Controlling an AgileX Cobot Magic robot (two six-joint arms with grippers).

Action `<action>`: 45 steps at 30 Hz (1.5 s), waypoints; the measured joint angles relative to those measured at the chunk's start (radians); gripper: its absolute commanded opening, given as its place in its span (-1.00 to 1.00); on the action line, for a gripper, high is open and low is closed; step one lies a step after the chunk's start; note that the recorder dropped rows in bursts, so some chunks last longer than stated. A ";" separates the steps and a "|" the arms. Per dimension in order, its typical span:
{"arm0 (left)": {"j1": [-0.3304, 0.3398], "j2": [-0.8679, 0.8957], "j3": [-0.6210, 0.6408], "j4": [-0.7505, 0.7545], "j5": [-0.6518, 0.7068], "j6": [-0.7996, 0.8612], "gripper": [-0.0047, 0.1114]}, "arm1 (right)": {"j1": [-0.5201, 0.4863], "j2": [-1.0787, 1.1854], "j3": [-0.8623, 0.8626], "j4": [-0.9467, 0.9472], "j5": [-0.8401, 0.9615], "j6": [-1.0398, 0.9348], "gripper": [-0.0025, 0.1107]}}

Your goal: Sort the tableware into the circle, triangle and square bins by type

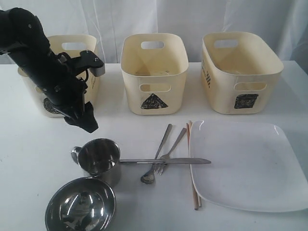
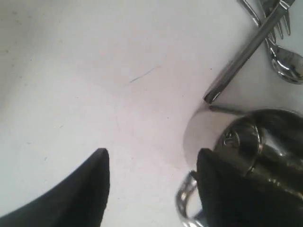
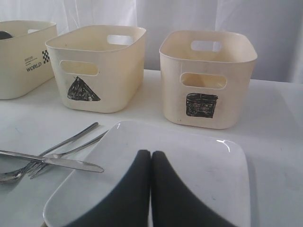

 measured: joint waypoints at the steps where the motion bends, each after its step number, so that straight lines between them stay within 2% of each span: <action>1: 0.000 -0.002 -0.002 0.005 0.002 -0.004 0.09 | 0.000 0.000 0.000 0.000 0.000 0.000 -0.96; 10: 0.000 -0.002 -0.002 0.011 0.011 -0.017 0.09 | 0.000 0.000 0.000 0.000 0.000 0.000 -0.96; 20: -0.003 -0.002 -0.002 0.002 0.106 -0.112 0.09 | 0.000 0.000 0.000 0.000 0.000 0.000 -0.96; 27: -0.101 -0.002 -0.002 0.045 0.097 -0.195 0.09 | 0.000 0.000 0.000 0.000 0.000 0.000 -0.96; 34: -0.103 -0.002 -0.002 0.133 0.091 -0.243 0.09 | 0.000 0.000 0.000 0.000 0.000 0.000 -0.96; 45: -0.103 0.034 -0.002 0.141 0.087 -0.258 0.09 | 0.000 0.000 0.000 0.000 0.000 0.000 -0.96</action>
